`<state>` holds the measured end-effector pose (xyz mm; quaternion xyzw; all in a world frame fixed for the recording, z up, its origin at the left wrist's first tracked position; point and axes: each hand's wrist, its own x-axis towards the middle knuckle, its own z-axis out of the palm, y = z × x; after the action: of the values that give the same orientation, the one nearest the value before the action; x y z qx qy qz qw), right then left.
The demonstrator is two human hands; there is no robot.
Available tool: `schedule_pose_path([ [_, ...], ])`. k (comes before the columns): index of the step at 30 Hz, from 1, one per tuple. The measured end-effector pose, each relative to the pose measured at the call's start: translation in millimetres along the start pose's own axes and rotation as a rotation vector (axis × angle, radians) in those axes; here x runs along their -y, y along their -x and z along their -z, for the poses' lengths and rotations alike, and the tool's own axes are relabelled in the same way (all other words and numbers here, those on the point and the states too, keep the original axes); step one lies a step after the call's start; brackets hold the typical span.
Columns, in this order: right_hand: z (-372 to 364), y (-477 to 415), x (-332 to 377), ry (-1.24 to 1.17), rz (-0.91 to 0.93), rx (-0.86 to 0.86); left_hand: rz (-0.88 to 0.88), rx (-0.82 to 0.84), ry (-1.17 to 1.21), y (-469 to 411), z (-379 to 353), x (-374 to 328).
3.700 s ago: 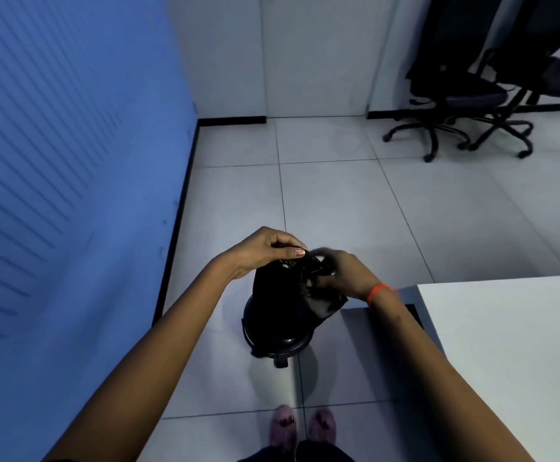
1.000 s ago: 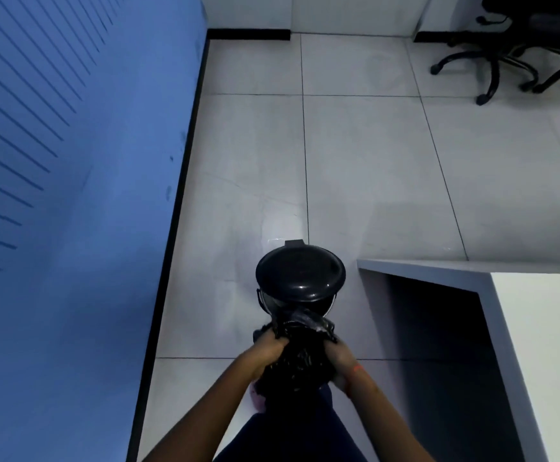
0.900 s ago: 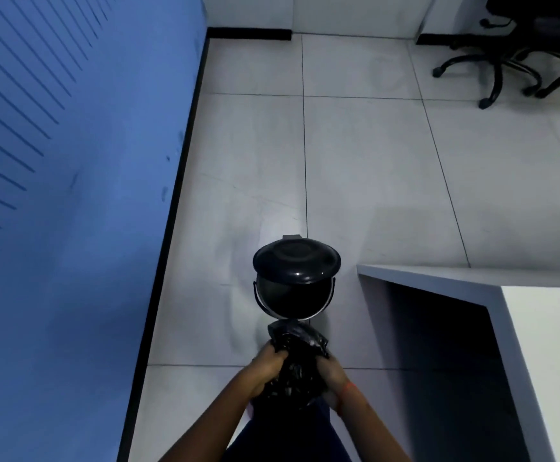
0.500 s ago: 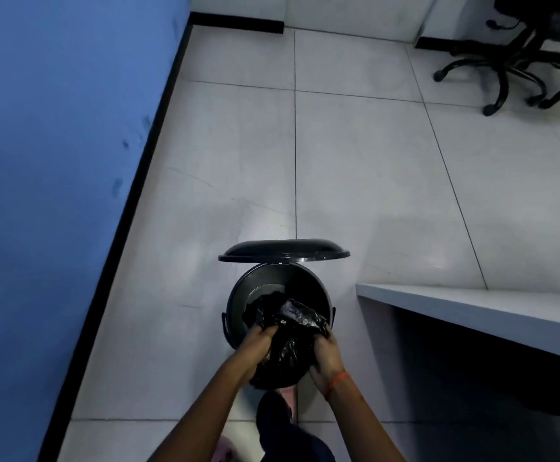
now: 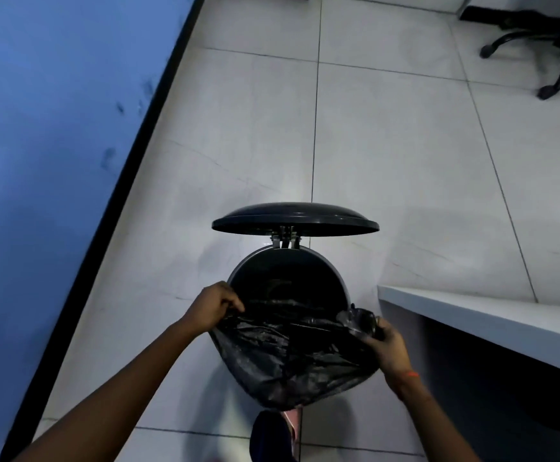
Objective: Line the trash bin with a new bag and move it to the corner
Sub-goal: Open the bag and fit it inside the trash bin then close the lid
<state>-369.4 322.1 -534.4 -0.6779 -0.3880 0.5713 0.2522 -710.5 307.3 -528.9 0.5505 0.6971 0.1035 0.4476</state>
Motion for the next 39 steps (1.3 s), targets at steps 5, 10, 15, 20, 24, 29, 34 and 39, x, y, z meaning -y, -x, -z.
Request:
schedule_pose_path([
  [5, 3, -20, 23, -0.123, -0.044, 0.278, -0.027, -0.026, -0.059, -40, -3, 4],
  [10, -13, -65, 32, -0.127, 0.083, 0.133, -0.077, 0.01, -0.034, -75, 17, -6],
  [15, -35, -119, 47, 0.033, 0.15, -0.099, 0.095, 0.104, 0.462, -89, 28, -16],
  [20, -36, -156, 18, 0.527, -0.073, 0.028, 0.383, 0.351, 0.718, -103, 37, 2],
  [24, -20, -121, -6, 0.392, -0.248, 0.026, 0.474, 0.392, 0.818, -70, 38, 34],
  [29, -7, -80, -17, 0.167, -0.351, -0.011, 0.555, 0.361, 0.999, -16, 6, 75],
  [34, 0, -40, -14, 0.089, -0.432, -0.026, 0.703, -0.001, 1.371, 31, -32, 66],
  [39, -8, -19, -7, 0.218, -0.499, 0.031, 0.718, -0.005, 1.289, 65, -64, 41],
])
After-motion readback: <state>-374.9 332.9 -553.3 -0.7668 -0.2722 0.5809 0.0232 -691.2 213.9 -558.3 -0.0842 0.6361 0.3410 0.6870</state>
